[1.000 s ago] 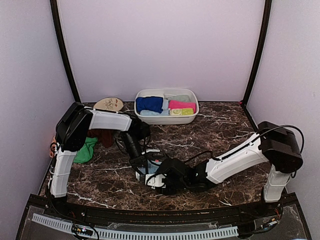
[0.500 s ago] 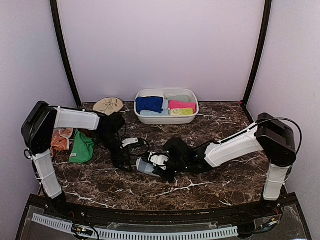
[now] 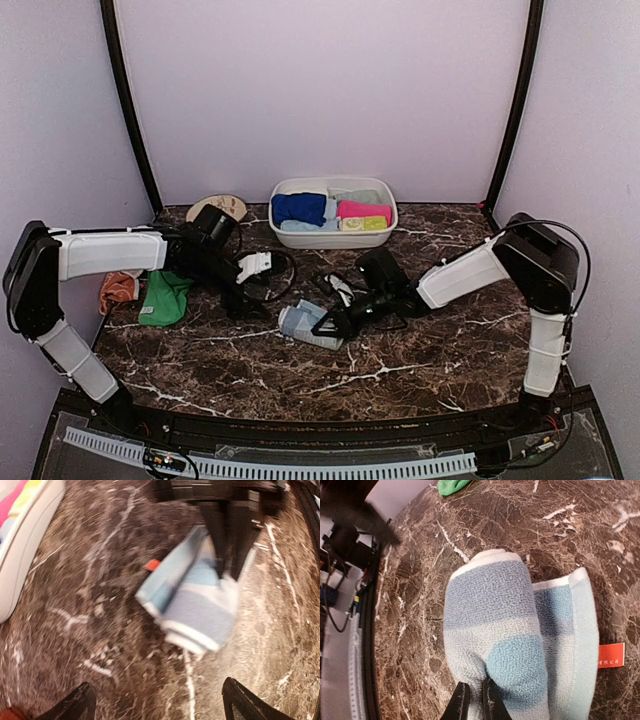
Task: Roll the towels
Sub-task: Roll the towel at the center of the board.
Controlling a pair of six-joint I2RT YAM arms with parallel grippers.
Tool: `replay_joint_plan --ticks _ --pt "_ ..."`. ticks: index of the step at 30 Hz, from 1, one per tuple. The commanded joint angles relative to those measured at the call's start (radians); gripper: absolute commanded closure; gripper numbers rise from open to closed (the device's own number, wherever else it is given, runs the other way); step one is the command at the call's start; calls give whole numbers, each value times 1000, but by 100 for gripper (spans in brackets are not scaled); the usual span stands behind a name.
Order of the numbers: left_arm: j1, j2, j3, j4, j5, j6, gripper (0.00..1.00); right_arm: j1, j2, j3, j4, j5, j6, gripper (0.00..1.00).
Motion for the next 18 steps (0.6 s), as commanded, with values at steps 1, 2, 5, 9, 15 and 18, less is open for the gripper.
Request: replay_joint_plan --ticks 1,2,5,9,15,18 --pt "-161 13 59 -118 47 185 12 -86 118 -64 96 -309 330 93" --pt "-196 32 74 -127 23 207 13 -96 139 -62 109 -334 371 93" --pt "-255 71 107 -115 -43 264 12 -137 214 -57 174 -433 516 92" --pt "-276 165 179 -132 -89 294 12 -175 245 -79 260 -487 623 95" --pt "-278 270 237 -119 -162 324 26 -197 254 -84 275 -509 652 95" --pt "-278 300 238 -108 -155 326 34 -202 275 -58 228 -514 649 94"
